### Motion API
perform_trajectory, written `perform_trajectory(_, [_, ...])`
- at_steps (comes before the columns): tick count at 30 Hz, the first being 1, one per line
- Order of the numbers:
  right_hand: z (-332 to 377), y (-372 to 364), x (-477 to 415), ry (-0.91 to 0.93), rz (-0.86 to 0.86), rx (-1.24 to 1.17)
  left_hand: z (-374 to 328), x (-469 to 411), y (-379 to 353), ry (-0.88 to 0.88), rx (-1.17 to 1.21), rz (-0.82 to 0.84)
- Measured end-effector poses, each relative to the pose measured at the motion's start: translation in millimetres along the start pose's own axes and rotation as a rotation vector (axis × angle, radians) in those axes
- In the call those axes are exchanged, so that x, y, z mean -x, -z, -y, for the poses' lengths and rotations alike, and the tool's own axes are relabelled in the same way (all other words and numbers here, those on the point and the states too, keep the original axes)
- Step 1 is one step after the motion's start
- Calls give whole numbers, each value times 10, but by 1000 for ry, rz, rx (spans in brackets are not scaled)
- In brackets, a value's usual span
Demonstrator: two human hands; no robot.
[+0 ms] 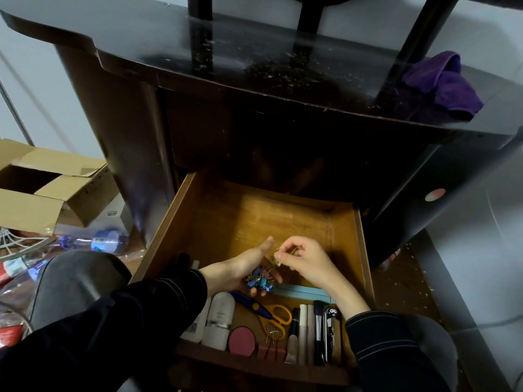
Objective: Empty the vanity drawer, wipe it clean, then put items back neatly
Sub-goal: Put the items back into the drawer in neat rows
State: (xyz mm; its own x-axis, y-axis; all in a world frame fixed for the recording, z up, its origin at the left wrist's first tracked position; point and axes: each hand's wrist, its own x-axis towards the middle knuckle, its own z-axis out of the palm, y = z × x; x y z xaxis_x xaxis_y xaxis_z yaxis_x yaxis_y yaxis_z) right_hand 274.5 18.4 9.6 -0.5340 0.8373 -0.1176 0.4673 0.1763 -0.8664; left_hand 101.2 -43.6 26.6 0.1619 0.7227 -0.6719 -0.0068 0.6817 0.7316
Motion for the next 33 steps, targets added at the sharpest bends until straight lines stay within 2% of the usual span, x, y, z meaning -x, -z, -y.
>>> perform_trajectory(2, [-56,77,-8,-43,-94,66,30,-117,57,10,-16,-80])
perform_trajectory(3, [-109,110,-14,-83,-118,200,63,-185,93,17,-10,-113])
perform_trajectory(6, [-264,120,9,-199,-47,647,102,-253,146,31,56,-165])
perform_trajectory(9, [-348,102,16,-232,9,736,124,-289,168,28,70,-171])
perform_trajectory(21, [-401,56,-14,-282,87,642,119,-306,169,13,144,-144])
perform_trajectory(26, [-320,113,5,-257,-31,558,88,-266,163,51,277,-89])
perform_trajectory(29, [-190,127,11,-136,-102,357,64,-240,171,70,369,-49])
perform_trajectory(33, [-6,-7,40,-15,2,128,59,-239,174,67,419,-34])
